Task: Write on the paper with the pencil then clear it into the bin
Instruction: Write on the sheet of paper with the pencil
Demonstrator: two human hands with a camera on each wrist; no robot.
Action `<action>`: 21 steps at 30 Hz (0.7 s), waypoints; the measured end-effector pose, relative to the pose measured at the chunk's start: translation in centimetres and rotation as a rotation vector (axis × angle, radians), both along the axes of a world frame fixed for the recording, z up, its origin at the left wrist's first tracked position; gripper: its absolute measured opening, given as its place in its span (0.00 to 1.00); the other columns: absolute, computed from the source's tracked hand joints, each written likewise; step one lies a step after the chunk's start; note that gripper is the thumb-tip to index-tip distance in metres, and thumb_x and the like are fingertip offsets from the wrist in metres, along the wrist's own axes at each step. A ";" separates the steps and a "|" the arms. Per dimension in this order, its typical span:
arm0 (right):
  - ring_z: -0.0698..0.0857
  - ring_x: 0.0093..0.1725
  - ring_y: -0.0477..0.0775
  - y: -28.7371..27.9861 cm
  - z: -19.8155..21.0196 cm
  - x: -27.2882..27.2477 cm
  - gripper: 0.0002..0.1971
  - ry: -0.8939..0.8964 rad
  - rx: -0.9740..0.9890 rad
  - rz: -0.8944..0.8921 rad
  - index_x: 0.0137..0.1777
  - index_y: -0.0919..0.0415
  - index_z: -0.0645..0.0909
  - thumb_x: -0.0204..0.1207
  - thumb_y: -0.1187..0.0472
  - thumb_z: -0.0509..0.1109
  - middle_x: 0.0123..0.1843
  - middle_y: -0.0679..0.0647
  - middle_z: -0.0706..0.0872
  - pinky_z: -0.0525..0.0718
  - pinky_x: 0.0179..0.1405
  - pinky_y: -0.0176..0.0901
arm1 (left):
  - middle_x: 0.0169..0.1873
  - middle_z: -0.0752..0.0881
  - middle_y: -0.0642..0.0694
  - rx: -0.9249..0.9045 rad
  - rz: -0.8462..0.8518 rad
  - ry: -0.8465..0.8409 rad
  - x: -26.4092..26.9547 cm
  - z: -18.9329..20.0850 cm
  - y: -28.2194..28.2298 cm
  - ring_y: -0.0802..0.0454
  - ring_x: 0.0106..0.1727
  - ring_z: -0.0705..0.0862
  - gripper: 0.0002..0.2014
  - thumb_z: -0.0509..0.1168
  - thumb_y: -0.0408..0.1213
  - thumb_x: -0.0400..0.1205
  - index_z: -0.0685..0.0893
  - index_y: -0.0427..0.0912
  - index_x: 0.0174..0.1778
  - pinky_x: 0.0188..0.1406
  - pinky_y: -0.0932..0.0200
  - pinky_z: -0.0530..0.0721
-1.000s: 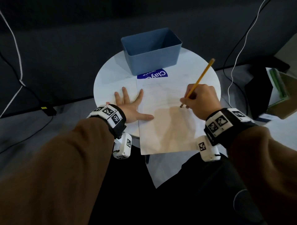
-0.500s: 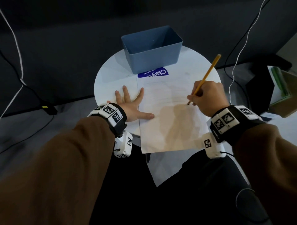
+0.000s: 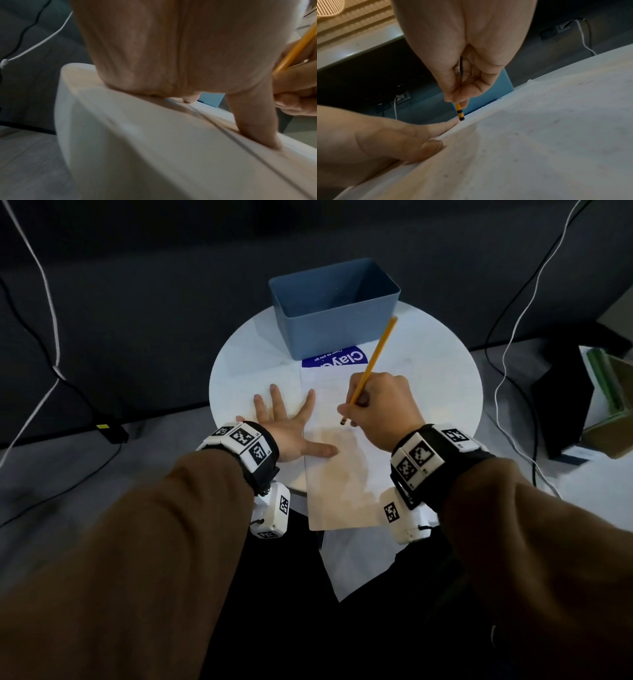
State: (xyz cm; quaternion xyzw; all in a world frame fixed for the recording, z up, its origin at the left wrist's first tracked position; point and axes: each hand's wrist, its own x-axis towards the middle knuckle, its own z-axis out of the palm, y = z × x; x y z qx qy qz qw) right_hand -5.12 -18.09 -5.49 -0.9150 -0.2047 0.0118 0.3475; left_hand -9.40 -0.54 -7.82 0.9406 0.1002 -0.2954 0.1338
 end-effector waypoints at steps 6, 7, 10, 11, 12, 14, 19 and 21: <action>0.89 0.39 0.52 0.5 -0.2 0.5 0.11 0.016 -0.104 0.030 0.37 0.57 0.81 0.77 0.60 0.79 0.35 0.53 0.89 0.89 0.51 0.49 | 0.79 0.18 0.38 0.005 -0.005 0.002 0.1 0.0 0.1 0.28 0.82 0.25 0.60 0.62 0.80 0.67 0.25 0.69 0.80 0.75 0.16 0.39; 0.89 0.40 0.54 -0.2 -0.2 0.8 0.11 0.021 -0.119 0.013 0.36 0.57 0.81 0.77 0.61 0.79 0.35 0.53 0.89 0.89 0.52 0.52 | 0.78 0.17 0.38 -0.001 -0.003 0.006 0.1 0.0 0.0 0.29 0.81 0.24 0.60 0.63 0.80 0.67 0.25 0.69 0.80 0.74 0.16 0.39; 0.89 0.40 0.56 -2.3 0.0 1.7 0.12 0.008 -0.140 -0.047 0.35 0.58 0.80 0.77 0.61 0.79 0.34 0.55 0.88 0.89 0.51 0.53 | 0.77 0.16 0.39 -0.026 0.008 0.013 0.2 0.0 0.1 0.30 0.81 0.22 0.60 0.64 0.80 0.67 0.25 0.71 0.80 0.74 0.16 0.37; 0.89 0.38 0.54 -2.7 0.1 1.8 0.13 0.001 -0.138 -0.062 0.35 0.58 0.80 0.77 0.61 0.79 0.33 0.55 0.88 0.89 0.49 0.50 | 0.77 0.16 0.40 -0.033 0.012 0.015 0.2 0.0 0.1 0.30 0.81 0.22 0.60 0.64 0.80 0.67 0.25 0.71 0.80 0.73 0.16 0.37; 0.89 0.36 0.52 -2.8 0.2 1.8 0.13 -0.003 -0.130 -0.066 0.35 0.58 0.80 0.77 0.62 0.79 0.32 0.54 0.88 0.88 0.47 0.46 | 0.77 0.16 0.40 -0.034 0.011 0.016 0.2 0.0 0.1 0.30 0.81 0.22 0.60 0.64 0.80 0.67 0.25 0.71 0.80 0.73 0.16 0.37; 0.89 0.34 0.47 -2.1 0.2 1.6 0.13 -0.014 -0.105 -0.035 0.34 0.58 0.80 0.77 0.61 0.79 0.31 0.52 0.88 0.86 0.43 0.38 | 0.78 0.16 0.39 -0.023 0.003 0.014 0.2 -0.1 0.1 0.29 0.81 0.23 0.60 0.63 0.80 0.67 0.25 0.70 0.80 0.74 0.16 0.38; 0.89 0.37 0.49 -0.1 -0.4 1.0 0.12 -0.006 -0.128 0.051 0.35 0.56 0.80 0.77 0.61 0.79 0.33 0.51 0.89 0.86 0.48 0.43 | 0.79 0.18 0.38 0.002 0.000 0.005 0.2 -0.1 -0.1 0.28 0.81 0.24 0.60 0.63 0.80 0.67 0.25 0.68 0.80 0.74 0.15 0.39; 0.88 0.39 0.51 -1.0 -0.3 1.5 0.12 0.001 -0.162 0.006 0.36 0.56 0.80 0.77 0.60 0.79 0.35 0.52 0.88 0.84 0.44 0.40 | 0.78 0.17 0.38 -0.010 0.000 0.008 0.2 0.0 0.0 0.28 0.81 0.23 0.60 0.63 0.81 0.67 0.25 0.69 0.80 0.74 0.15 0.39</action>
